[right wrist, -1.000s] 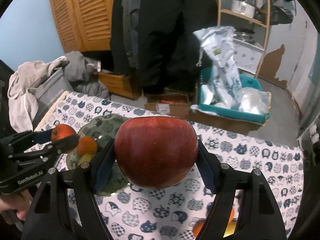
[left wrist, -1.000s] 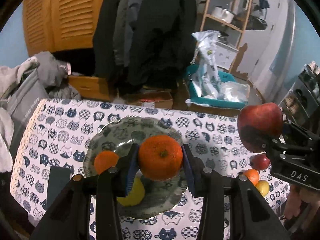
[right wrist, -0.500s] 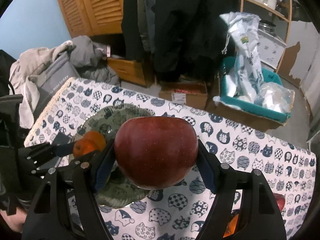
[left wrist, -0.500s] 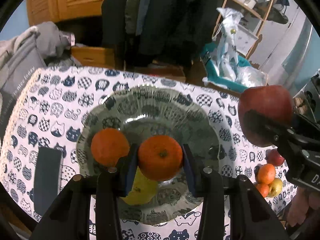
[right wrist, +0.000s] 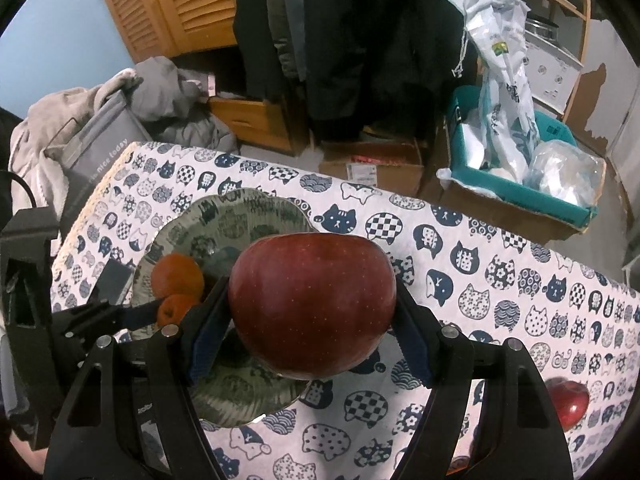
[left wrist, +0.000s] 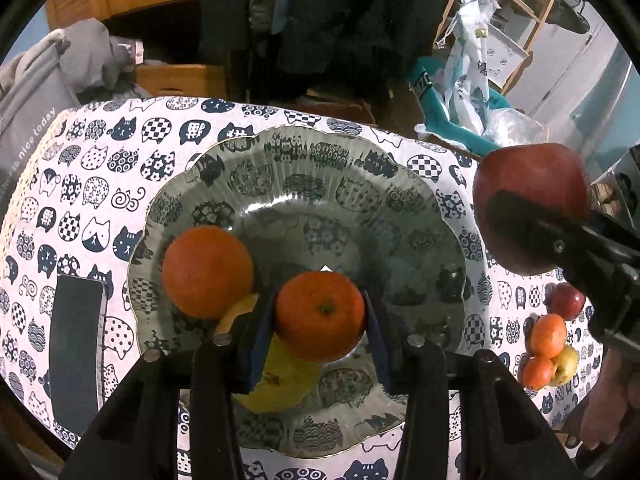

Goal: Organize fruits
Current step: 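Open the left tool to drop the tangerine into the bowl while the right tool holds the apple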

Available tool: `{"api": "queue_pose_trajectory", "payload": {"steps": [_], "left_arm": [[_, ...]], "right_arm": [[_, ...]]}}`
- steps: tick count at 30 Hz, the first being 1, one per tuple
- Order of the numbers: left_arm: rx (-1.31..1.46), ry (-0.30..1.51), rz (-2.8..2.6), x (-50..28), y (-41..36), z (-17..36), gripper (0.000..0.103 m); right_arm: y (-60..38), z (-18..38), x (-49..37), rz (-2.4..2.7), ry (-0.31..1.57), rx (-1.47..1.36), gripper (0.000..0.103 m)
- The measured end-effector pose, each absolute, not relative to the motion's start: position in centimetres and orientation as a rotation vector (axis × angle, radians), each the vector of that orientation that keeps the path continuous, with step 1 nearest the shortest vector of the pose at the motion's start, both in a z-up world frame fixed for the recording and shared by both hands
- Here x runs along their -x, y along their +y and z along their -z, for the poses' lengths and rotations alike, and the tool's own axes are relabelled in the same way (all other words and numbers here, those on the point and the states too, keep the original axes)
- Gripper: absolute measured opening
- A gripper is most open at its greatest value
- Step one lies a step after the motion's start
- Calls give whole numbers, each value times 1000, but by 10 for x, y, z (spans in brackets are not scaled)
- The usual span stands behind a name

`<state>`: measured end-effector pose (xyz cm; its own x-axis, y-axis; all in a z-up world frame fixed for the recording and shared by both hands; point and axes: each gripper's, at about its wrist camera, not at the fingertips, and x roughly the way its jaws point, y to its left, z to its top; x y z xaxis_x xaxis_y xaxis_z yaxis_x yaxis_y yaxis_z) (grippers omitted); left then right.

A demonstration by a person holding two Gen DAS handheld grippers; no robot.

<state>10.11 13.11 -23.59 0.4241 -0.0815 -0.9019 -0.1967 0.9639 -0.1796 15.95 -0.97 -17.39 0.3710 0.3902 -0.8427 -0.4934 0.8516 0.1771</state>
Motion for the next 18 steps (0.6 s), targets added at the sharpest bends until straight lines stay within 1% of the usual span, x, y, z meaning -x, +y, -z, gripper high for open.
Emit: {"api": "queue_pose_trajectory", "payload": {"steps": [3, 6, 14, 18], "left_arm": [[298, 1121, -72, -99, 135, 233, 61], [292, 1109, -83, -96, 139, 227, 65], [298, 1083, -136, -80, 160, 214, 66], [288, 1080, -187, -73, 173, 214, 70]], "right_arm": [[-8, 177, -162, -572, 1062, 104, 76], [-7, 179, -164, -571, 1073, 95, 76], [4, 186, -165, -595, 1109, 85, 76], [17, 195, -161, -610, 1128, 115, 76]]}}
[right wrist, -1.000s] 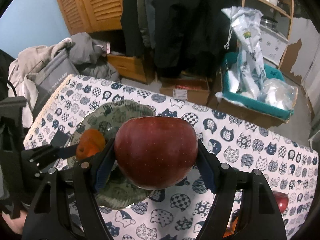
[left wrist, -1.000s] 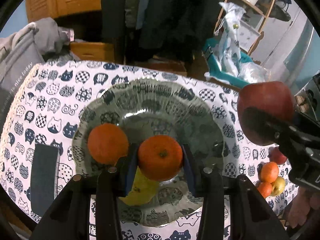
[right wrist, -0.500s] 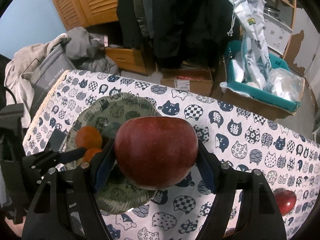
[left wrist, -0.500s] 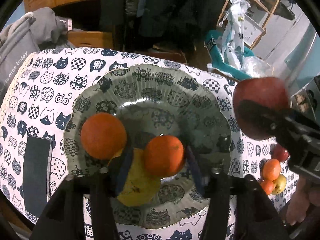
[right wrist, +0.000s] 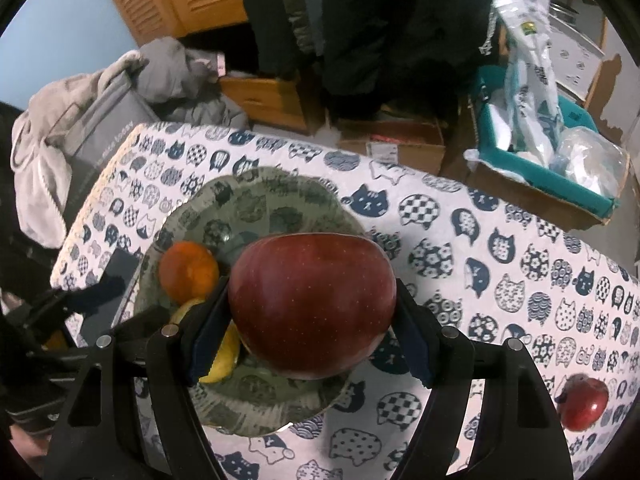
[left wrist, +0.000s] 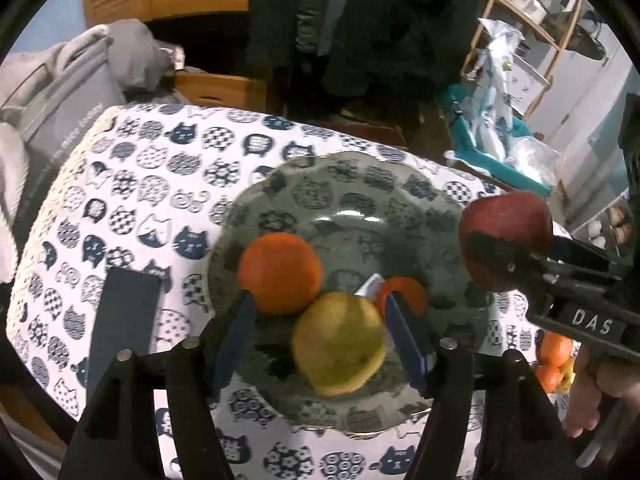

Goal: Organize fruits
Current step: 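Open the left tool to drop the tangerine into the bowl while the right tool holds the apple, then lower the red apple into the bowl and open the right tool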

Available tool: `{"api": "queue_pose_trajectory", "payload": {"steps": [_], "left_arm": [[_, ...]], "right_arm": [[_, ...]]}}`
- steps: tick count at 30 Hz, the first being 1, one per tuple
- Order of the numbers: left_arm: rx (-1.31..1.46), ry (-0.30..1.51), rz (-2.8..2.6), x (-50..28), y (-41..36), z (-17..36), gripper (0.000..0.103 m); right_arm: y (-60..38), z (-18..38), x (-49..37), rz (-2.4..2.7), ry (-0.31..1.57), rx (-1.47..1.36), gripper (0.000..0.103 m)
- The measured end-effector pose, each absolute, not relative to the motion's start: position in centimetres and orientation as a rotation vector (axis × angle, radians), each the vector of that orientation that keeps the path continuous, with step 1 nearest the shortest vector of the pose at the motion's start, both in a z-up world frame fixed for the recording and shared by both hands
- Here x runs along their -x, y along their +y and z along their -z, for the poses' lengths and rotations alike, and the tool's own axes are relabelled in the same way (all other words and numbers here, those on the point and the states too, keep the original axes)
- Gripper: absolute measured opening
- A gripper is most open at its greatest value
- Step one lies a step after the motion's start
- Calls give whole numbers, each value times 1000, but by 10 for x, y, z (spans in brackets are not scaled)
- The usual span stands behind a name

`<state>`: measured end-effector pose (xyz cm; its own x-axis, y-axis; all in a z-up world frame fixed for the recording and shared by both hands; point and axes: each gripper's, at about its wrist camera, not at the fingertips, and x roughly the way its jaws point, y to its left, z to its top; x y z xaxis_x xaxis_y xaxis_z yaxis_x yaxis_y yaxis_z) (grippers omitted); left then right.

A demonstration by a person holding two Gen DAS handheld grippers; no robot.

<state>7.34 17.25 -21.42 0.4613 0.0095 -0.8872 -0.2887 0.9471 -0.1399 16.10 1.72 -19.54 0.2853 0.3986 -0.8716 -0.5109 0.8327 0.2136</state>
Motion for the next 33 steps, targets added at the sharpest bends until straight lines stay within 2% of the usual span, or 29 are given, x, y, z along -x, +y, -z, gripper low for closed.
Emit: {"api": "queue_pose_trajectory", "payload": {"steps": [18, 22, 33], "left_arm": [[347, 1092, -254, -54, 202, 216, 70], [345, 1088, -256, -53, 202, 214, 70], [319, 1059, -236, -51, 192, 199, 70]], "right_arm": [[53, 228, -151, -648, 1226, 181, 77], [55, 221, -151, -655, 1198, 182, 85], [45, 194, -150, -641, 1151, 142, 85]]}}
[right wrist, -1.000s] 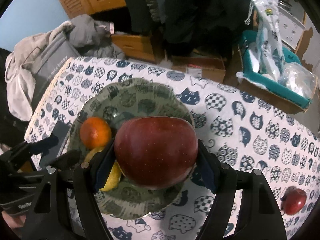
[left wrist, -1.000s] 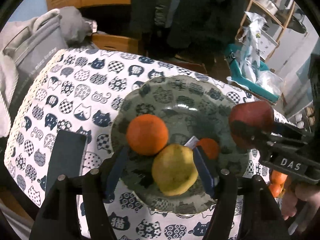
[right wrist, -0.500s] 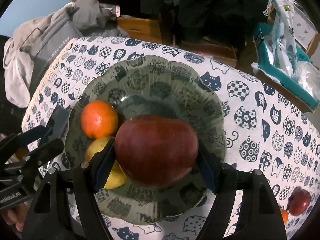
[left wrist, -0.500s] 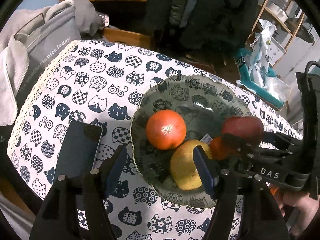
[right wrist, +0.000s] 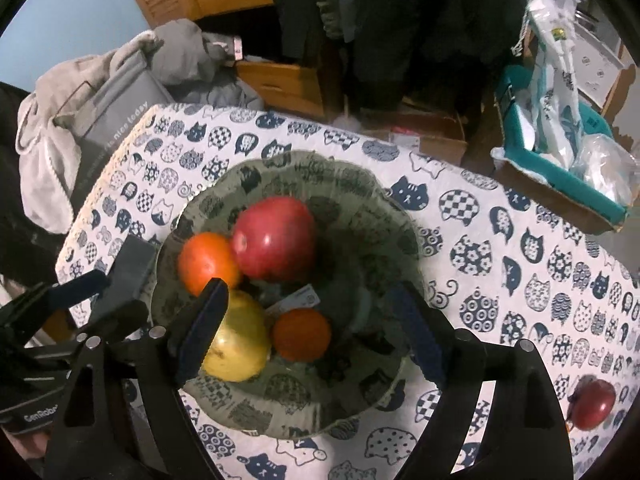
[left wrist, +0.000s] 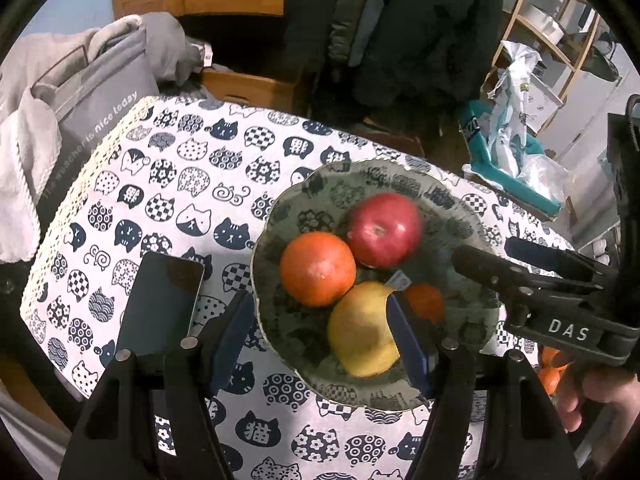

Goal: Organize fruits
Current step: 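Lower the red apple into the bowl and open the right tool, then move both tools back over the remaining fruit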

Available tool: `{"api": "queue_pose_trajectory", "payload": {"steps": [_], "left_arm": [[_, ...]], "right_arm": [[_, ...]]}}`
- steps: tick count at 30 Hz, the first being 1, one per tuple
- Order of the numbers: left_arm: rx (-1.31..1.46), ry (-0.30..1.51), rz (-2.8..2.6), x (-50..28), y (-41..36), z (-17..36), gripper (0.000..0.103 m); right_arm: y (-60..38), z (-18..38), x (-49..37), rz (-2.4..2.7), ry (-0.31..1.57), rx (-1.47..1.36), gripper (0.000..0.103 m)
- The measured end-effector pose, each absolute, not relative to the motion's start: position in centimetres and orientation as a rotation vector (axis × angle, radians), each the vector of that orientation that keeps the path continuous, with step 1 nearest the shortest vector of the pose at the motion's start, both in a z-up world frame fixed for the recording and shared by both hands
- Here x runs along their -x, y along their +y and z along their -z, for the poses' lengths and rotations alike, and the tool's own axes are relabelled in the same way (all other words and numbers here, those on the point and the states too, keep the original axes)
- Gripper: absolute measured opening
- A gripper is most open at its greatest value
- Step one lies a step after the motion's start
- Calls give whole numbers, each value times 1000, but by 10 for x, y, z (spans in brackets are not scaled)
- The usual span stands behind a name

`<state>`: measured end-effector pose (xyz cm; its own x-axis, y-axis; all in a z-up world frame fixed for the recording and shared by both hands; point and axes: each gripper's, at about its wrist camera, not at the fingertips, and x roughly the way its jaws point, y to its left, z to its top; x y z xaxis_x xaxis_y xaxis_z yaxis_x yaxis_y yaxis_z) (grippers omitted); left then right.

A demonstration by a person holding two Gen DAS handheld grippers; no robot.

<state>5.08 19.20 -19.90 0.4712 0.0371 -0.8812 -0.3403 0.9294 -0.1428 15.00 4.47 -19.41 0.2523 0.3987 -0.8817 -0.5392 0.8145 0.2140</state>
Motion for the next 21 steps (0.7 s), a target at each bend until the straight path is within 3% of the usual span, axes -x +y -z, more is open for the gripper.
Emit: {"api": "queue_pose_trajectory", "payload": {"steps": [11, 14, 21], "left_arm": [[300, 1009, -196, -46, 171, 174, 70], [298, 990, -189, -44, 164, 165, 76], [252, 944, -156, -39, 140, 142, 79]], "right_arm": [[9, 136, -139, -556, 1001, 158, 85], [-5, 123, -134, -532, 972, 161, 85], [-40, 96, -121, -484, 915, 163, 85]]}}
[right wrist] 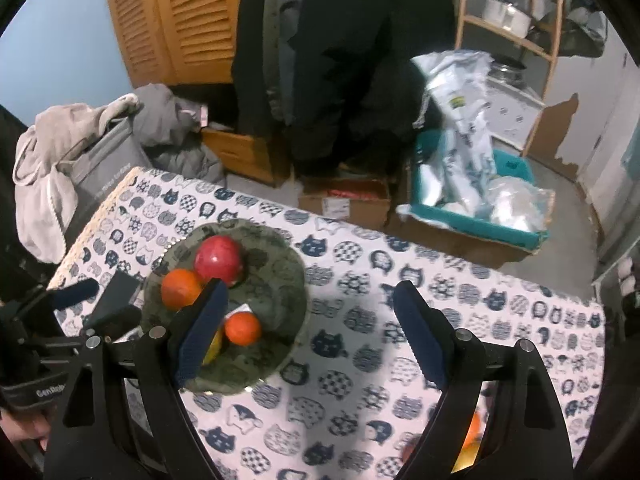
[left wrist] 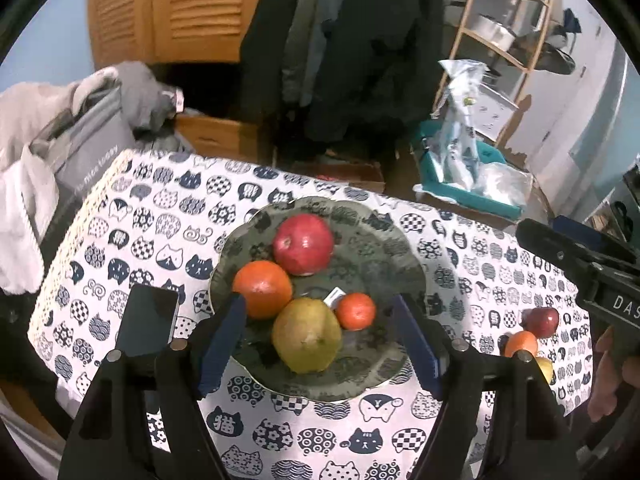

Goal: Organize fruits
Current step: 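Move both tools back over the remaining fruit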

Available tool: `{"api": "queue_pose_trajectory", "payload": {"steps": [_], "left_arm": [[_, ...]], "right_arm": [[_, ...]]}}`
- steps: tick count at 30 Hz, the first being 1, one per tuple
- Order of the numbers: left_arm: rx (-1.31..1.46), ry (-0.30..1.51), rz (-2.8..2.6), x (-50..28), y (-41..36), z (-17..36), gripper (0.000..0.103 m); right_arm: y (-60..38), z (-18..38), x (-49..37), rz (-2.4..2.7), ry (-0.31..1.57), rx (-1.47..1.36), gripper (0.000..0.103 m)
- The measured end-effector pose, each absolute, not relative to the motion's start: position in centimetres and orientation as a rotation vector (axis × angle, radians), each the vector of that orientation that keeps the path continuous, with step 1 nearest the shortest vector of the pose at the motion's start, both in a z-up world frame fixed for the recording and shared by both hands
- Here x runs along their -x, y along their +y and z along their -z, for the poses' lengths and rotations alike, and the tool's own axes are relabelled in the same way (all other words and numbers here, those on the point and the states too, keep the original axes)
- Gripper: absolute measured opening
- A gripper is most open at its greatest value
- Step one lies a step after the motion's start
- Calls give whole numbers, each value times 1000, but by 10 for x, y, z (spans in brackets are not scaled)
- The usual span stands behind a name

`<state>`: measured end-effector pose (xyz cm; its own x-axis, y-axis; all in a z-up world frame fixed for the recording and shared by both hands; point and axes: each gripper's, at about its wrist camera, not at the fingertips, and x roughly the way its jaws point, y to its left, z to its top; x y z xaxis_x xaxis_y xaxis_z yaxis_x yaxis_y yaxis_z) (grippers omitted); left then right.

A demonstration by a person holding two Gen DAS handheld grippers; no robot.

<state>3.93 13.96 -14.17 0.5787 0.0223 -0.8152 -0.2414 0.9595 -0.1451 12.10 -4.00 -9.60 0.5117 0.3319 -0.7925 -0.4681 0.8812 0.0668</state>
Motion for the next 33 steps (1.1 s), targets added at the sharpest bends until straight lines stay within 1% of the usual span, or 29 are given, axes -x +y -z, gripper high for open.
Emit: {"api": "queue_pose_trajectory", "payload": {"steps": [7, 11, 19, 23, 27, 33], "left_arm": [[221, 902, -115, -32, 114, 119, 80], [185, 864, -105, -29, 98, 103, 86], [139, 815, -76, -21, 69, 79, 87], [96, 780, -76, -17, 56, 68, 94], [46, 762, -74, -16, 41, 62, 98], [27, 762, -48, -17, 22, 58, 99]], "right_arm": [[-82, 76, -106, -443, 891, 123, 85], [-103, 65, -95, -420, 876, 112, 85], [-144, 48, -73, -384, 843, 100, 88], [-163, 42, -65, -370, 832, 90, 88], [-180, 37, -57, -359, 827, 83, 88], [-204, 34, -46, -334, 826, 88, 88]]}}
